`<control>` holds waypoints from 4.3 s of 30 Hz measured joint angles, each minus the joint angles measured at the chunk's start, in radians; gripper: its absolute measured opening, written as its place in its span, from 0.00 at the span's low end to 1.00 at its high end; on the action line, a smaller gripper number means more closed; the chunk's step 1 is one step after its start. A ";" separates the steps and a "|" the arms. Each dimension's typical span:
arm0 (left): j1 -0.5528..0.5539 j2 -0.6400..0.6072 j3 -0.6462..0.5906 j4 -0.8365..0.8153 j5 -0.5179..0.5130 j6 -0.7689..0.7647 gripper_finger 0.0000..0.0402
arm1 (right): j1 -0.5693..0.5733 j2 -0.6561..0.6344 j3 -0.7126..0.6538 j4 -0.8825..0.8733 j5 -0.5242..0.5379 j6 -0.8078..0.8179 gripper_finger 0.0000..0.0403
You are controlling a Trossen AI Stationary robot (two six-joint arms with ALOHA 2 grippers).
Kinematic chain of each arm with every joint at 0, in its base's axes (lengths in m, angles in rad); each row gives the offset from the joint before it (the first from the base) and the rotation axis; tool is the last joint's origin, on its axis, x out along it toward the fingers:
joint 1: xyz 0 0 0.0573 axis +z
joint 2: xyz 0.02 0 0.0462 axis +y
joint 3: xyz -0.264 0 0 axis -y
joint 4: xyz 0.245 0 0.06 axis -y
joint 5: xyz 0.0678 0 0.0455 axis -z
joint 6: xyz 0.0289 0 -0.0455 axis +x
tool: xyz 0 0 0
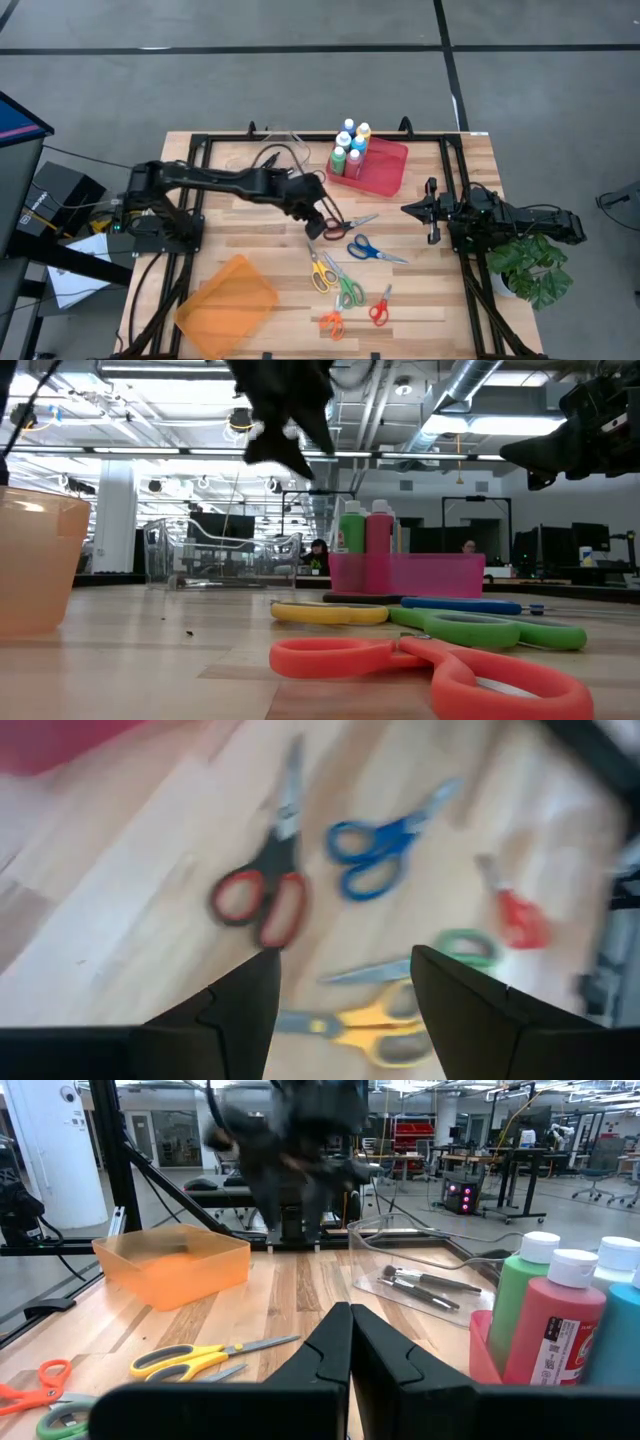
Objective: Pick & Place Paint Supplies
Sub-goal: Put the black scissors into the orange bin
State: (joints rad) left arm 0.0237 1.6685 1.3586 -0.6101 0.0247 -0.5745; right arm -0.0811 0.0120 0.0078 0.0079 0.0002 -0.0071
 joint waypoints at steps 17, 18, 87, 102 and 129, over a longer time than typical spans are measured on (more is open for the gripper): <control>0.142 0.274 0.000 0.162 -0.061 0.227 0.55 | 0.000 0.000 0.000 0.000 0.000 0.000 0.00; 0.141 0.285 0.000 0.173 -0.061 0.237 0.55 | 0.000 0.000 0.000 0.000 0.000 0.000 0.00; 0.053 -0.167 -0.004 0.141 -0.008 -0.100 0.03 | 0.000 0.000 0.000 0.000 0.000 0.000 0.00; -0.099 -0.588 -0.002 0.637 0.004 0.034 0.04 | 0.000 0.000 0.000 0.001 0.000 0.000 0.00; -0.281 -0.622 -0.001 0.543 -0.040 0.117 0.04 | 0.000 0.001 0.000 0.000 0.000 0.000 0.00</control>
State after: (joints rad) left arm -0.2577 1.0461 1.3580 -0.0670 -0.0151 -0.4579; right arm -0.0811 0.0128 0.0078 0.0082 0.0002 -0.0074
